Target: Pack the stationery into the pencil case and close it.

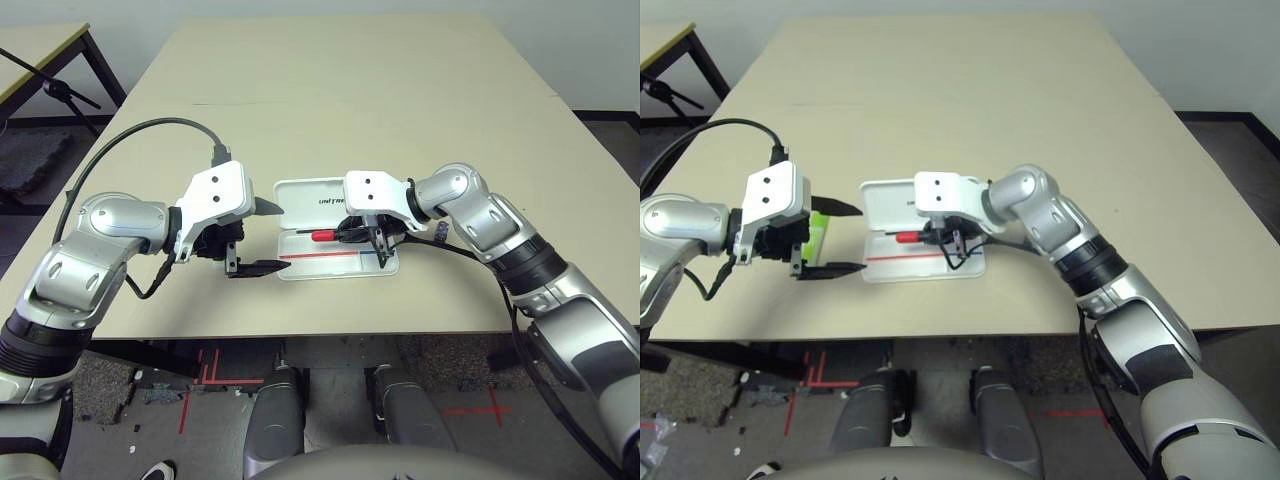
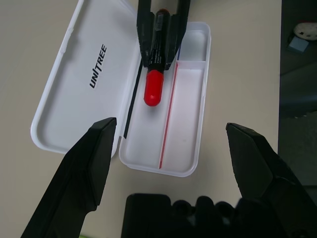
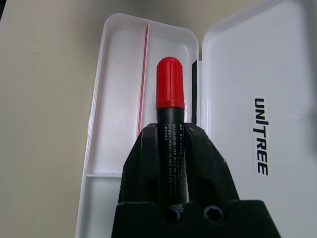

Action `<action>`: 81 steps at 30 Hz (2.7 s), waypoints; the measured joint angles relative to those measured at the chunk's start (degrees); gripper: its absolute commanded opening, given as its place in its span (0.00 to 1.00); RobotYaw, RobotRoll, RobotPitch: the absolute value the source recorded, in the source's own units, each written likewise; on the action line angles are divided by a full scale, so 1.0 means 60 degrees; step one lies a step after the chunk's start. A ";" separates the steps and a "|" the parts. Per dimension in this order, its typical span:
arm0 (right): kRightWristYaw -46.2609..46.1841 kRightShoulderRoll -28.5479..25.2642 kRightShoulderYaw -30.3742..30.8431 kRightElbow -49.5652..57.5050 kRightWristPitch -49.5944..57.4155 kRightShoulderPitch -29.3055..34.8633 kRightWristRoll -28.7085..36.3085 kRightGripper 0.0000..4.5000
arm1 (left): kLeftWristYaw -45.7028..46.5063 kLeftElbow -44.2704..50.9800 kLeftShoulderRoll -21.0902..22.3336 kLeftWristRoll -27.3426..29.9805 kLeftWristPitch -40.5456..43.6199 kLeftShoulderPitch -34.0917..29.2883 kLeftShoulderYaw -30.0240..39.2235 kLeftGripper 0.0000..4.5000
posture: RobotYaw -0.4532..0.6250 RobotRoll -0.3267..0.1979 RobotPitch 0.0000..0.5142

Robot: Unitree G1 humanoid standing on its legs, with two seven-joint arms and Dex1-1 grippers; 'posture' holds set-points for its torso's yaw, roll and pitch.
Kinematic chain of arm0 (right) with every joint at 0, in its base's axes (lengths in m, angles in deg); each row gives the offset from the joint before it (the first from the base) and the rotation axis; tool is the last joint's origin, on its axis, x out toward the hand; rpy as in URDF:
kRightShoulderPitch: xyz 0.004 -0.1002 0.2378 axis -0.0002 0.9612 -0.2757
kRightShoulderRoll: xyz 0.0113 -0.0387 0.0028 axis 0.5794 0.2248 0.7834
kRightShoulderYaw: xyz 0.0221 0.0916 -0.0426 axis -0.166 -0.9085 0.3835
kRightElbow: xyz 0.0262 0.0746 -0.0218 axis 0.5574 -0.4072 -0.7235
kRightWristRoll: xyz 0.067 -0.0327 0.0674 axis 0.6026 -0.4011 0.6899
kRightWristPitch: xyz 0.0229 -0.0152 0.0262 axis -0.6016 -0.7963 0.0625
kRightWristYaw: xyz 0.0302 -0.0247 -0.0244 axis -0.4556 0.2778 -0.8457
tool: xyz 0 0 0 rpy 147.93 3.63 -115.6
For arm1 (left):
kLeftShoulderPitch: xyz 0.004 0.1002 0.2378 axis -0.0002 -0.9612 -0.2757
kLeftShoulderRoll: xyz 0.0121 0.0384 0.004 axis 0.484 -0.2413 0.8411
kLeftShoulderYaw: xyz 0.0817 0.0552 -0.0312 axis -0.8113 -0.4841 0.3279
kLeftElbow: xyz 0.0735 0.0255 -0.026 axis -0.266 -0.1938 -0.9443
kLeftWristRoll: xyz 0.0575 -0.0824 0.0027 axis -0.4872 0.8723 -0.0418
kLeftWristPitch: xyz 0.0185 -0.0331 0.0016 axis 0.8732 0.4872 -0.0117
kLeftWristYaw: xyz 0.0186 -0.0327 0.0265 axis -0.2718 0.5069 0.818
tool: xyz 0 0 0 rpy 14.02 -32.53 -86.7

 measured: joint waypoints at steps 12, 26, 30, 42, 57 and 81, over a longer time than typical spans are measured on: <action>0.1768 -0.1569 -0.1010 0.1180 0.1400 0.0231 0.1591 0.99 | 0.0849 0.0371 0.0317 0.0014 0.1439 -0.0301 0.0227 1.00 | 0.46 0.62 0.20; 0.2867 -0.4069 -0.3043 0.2350 0.3106 0.1576 0.3917 0.99 | 0.3810 -0.0198 -0.0998 -0.0098 0.3789 -0.0577 0.1093 1.00 | 0.42 0.62 0.22; 0.2580 -0.4020 -0.3044 0.2521 0.3178 0.1644 0.4015 0.99 | 0.5109 -0.0370 -0.1778 -0.0156 0.5151 -0.0475 0.1295 1.00 | 0.42 0.62 0.23; 0.2283 -0.3923 -0.2944 0.2558 0.3125 0.1780 0.4097 0.99 | 0.8078 -0.0823 -0.3339 -0.0682 0.8106 0.0170 0.2437 1.00 | 0.44 0.62 0.24; 0.2073 -0.3868 -0.2741 0.2544 0.3054 0.1911 0.4092 0.99 | 0.8521 -0.1374 -0.4098 -0.0738 0.8121 0.0202 0.2107 1.00 | 0.42 0.62 0.25; 0.1898 -0.3883 -0.2638 0.2531 0.3017 0.1898 0.4049 1.00 | 0.5889 -0.1554 -0.0730 -0.0768 0.4969 -0.1078 0.0998 0.24 | 0.42 0.62 0.25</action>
